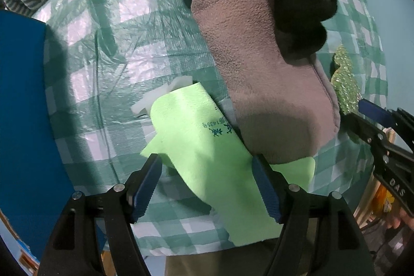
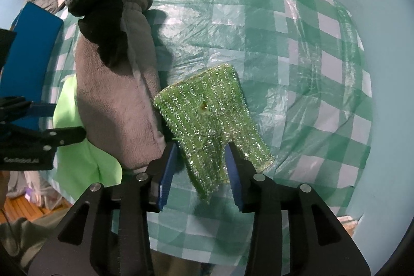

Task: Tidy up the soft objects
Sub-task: 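Lift the green knit item with the right tool while the left tool grasps the lime-green cloth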

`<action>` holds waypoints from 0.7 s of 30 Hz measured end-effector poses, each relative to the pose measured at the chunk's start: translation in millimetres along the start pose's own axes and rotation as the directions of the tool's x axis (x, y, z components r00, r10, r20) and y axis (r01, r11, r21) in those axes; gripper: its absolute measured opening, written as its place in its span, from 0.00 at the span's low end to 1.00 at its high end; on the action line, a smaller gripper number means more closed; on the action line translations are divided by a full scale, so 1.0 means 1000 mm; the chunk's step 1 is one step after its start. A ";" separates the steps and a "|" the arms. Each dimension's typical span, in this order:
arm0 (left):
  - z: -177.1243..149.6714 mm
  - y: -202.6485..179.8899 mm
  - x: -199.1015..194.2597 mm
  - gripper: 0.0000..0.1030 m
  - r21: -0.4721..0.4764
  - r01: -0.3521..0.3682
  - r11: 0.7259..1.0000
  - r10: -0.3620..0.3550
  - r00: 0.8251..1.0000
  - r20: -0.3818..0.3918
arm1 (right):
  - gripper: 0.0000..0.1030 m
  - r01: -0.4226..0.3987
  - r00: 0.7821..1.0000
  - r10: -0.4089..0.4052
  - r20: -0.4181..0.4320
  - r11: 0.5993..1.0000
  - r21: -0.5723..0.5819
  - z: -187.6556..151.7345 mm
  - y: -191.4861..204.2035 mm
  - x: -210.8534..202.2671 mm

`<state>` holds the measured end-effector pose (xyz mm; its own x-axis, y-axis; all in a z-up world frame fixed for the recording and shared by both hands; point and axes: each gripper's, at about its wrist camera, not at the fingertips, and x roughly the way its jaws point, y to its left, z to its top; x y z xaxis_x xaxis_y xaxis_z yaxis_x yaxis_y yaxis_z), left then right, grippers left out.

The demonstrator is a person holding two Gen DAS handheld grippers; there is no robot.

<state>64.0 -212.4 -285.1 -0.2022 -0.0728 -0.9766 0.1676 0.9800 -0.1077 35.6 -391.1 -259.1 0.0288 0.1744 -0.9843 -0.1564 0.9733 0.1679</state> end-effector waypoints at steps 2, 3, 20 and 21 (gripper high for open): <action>0.004 0.002 0.002 0.71 -0.008 0.007 1.000 -0.007 1.000 -0.002 | 0.37 -0.003 1.000 0.003 -0.001 1.000 0.003 -0.001 -0.001 -0.001; 0.005 0.001 0.002 0.71 -0.011 0.011 1.000 -0.011 1.000 -0.001 | 0.37 -0.004 1.000 0.004 -0.001 1.000 0.004 -0.001 -0.001 -0.001; -0.019 0.038 0.012 0.10 -0.011 -0.022 1.000 0.022 0.999 0.023 | 0.47 -0.006 1.000 0.006 -0.004 1.000 0.008 0.005 -0.024 -0.006; -0.020 0.043 0.013 0.10 -0.022 -0.024 0.999 0.024 0.999 0.023 | 0.48 -0.001 1.000 0.001 -0.001 1.000 0.005 0.006 -0.022 -0.007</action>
<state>49.8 -167.4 -298.4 -0.1756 -0.0532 -0.9830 0.1514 0.9852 -0.0803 44.7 -413.2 -255.6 0.0275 0.1757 -0.9841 -0.1514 0.9738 0.1696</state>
